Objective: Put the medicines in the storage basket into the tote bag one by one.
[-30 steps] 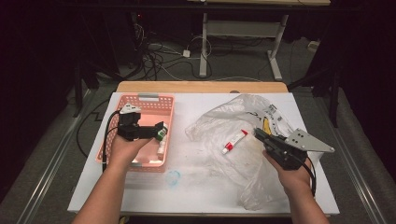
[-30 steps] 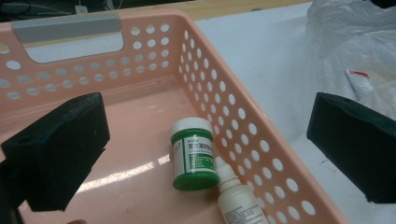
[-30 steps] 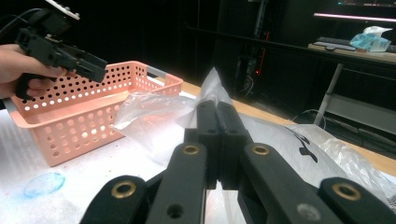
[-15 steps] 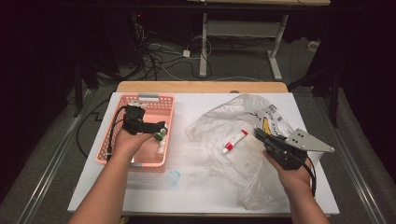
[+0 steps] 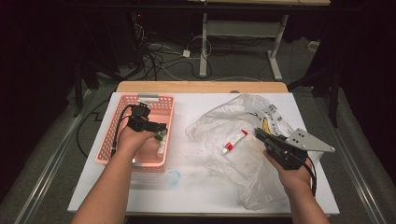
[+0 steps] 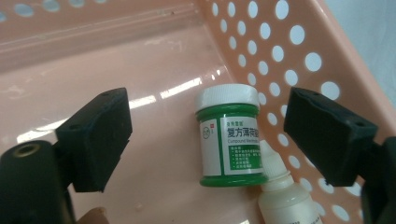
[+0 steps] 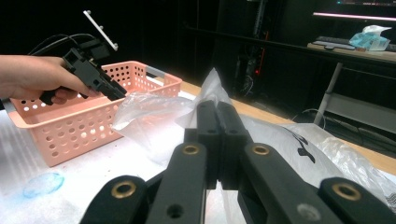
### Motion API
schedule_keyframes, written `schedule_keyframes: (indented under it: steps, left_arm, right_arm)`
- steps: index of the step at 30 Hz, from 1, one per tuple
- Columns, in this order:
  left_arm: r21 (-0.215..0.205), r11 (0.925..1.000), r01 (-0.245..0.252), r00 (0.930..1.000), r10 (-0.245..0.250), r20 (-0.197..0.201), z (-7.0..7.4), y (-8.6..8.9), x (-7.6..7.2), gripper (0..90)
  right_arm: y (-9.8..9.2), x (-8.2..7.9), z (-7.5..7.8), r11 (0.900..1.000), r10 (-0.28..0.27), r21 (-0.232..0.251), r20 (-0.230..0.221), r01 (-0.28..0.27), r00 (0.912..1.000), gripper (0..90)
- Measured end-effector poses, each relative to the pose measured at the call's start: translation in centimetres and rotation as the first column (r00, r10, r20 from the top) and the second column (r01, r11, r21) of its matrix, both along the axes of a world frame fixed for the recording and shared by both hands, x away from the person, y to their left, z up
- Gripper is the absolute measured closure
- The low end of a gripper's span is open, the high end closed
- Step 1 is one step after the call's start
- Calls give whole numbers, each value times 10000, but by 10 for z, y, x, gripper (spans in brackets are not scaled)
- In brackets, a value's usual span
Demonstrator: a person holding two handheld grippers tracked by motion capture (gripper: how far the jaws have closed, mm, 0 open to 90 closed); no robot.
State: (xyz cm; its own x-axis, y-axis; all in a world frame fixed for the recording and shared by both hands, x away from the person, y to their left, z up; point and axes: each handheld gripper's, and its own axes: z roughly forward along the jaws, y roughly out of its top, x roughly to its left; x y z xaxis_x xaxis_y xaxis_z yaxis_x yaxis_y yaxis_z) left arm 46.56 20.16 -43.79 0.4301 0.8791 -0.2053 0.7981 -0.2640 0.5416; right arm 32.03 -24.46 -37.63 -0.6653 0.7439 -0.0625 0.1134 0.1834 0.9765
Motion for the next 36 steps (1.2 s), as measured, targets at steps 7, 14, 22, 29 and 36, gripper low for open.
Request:
schedule_keyframes:
  steps: [7,14,22,29,36]
  left_arm:
    - [75,9998,187,9987,-183,-483,-5,-2,4,266]
    - [214,9991,374,9951,-353,-925,-10,-5,7,358]
    - [826,9956,440,9903,-326,-1351,-18,-13,11,478]
    - [1056,9934,436,9907,-293,-1327,-20,-18,12,496]
    - [1186,9928,190,9935,-54,-1137,-12,-15,8,499]
  right_arm:
    - [0,0,0,10000,2,-27,22,-1,10000,900]
    - [1,0,-1,10000,1,-47,29,-1,10000,900]
    - [1,0,-1,10000,26,-55,34,-25,10000,900]
    - [2,0,-1,10000,36,-66,33,-35,10000,900]
    - [1,0,0,10000,4,-44,42,-4,10000,900]
